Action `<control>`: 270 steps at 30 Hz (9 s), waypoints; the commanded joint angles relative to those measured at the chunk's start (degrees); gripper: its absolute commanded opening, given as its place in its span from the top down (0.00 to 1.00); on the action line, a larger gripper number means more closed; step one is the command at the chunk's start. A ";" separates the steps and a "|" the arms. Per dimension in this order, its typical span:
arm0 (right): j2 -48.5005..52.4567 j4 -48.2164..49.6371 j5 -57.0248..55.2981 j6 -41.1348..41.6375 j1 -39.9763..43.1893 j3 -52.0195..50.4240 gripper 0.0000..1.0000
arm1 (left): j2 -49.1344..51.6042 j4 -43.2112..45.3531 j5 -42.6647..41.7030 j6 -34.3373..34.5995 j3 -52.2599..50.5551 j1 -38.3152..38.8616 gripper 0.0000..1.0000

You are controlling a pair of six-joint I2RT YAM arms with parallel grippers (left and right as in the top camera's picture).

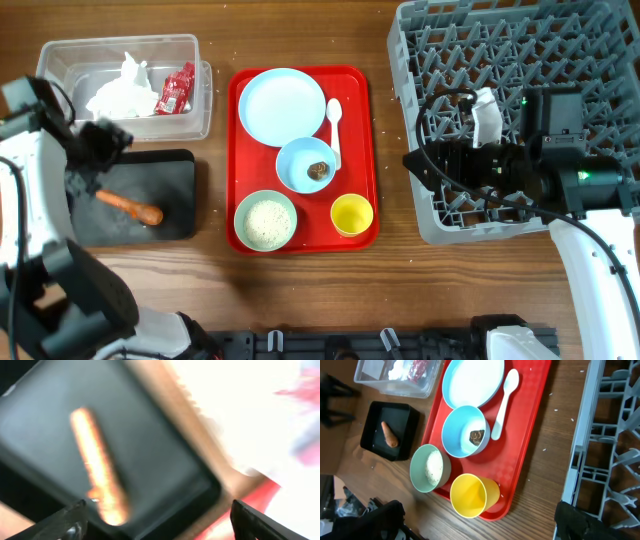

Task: Sort waste into correct bins and load items into the dishwasher rack
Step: 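Place the carrot onto the black tray with left gripper, then grasp the green bowl of rice with left gripper, then tip the rice out of the green bowl onto the black tray, then return the green bowl to the red tray, grasp the light-blue bowl, then tip the food scrap from the light-blue bowl onto the black tray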

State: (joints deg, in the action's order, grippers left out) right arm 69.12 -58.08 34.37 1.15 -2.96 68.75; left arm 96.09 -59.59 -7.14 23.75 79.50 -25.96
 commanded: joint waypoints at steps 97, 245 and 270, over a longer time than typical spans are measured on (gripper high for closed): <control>0.04 0.72 -0.50 -0.96 -0.20 0.92 0.00 | 3.32 -4.76 -50.47 -37.27 -6.32 -10.56 0.96; 0.04 1.81 -0.55 0.37 -0.20 0.90 0.00 | 11.67 20.94 9.53 -13.25 1.20 61.83 0.96; 0.04 1.88 -2.03 0.39 -0.20 0.90 0.00 | -3.15 -1.79 -56.17 -38.82 -11.30 -8.39 0.96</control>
State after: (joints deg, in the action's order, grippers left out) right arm 69.12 -56.51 32.93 1.41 -2.96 68.77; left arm 92.16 -63.29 -43.09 -5.80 72.60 -27.99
